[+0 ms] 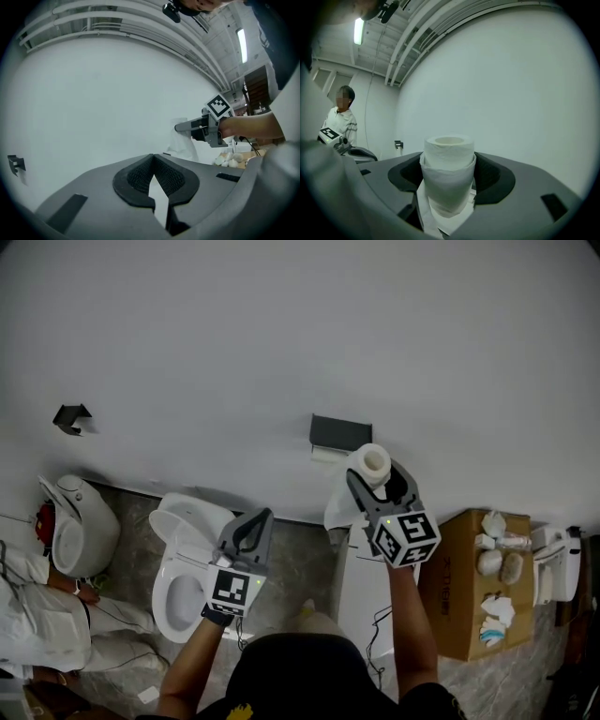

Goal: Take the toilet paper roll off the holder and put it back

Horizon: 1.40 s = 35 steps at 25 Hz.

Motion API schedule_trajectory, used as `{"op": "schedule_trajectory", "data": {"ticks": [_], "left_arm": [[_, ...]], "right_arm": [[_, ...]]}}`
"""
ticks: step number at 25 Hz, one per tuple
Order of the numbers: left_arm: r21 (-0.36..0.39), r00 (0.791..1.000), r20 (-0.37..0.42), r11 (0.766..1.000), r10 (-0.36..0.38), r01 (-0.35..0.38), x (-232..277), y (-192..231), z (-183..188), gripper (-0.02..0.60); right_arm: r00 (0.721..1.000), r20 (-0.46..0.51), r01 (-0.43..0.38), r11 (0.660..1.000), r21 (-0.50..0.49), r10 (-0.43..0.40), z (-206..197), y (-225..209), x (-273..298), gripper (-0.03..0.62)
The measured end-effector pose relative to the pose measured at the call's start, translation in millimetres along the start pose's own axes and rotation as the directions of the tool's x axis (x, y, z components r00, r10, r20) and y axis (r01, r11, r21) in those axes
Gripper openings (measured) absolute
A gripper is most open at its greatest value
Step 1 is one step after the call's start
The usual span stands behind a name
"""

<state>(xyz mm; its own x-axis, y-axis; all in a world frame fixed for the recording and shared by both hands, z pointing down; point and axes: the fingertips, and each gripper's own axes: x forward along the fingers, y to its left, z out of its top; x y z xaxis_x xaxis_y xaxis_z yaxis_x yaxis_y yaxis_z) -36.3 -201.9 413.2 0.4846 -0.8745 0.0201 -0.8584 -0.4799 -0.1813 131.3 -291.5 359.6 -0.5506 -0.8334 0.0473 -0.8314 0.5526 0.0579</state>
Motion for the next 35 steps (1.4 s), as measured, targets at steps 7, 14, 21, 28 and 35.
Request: {"op": "schedule_trajectory", "data": {"ticks": [7, 14, 21, 28, 35], "left_arm": [[0.039, 0.999, 0.024, 0.999, -0.035, 0.034, -37.6, 4.6, 4.7, 0.018], [0.012, 0.993, 0.042, 0.994, -0.111, 0.110, -65.3, -13.7, 5.0, 0.017], [0.014, 0.995, 0.047, 0.996, -0.089, 0.088, -53.2, -13.1, 9.3, 0.017], [0.037, 0.998, 0.050, 0.998, -0.045, 0.043, -25.5, -1.6, 11.3, 0.017], [0.040, 0.999, 0.046, 0.999, -0.018, 0.016, 0.5, 10.6, 8.7, 0.018]], "right_arm": [[1.000, -0.020, 0.024, 1.000, -0.008, -0.024, -4.0, 55.7, -31.3, 0.296], [1.000, -0.013, 0.026, 1.000, -0.016, -0.026, -3.3, 90.2, -65.0, 0.296], [1.000, -0.005, 0.017, 1.000, -0.022, -0.017, 4.2, 76.3, -73.5, 0.296], [1.000, -0.002, -0.017, 0.998, -0.057, 0.017, 16.2, 49.2, -48.0, 0.296], [1.000, 0.006, -0.027, 0.996, -0.080, 0.027, 22.6, 28.4, -11.5, 0.296]]}}
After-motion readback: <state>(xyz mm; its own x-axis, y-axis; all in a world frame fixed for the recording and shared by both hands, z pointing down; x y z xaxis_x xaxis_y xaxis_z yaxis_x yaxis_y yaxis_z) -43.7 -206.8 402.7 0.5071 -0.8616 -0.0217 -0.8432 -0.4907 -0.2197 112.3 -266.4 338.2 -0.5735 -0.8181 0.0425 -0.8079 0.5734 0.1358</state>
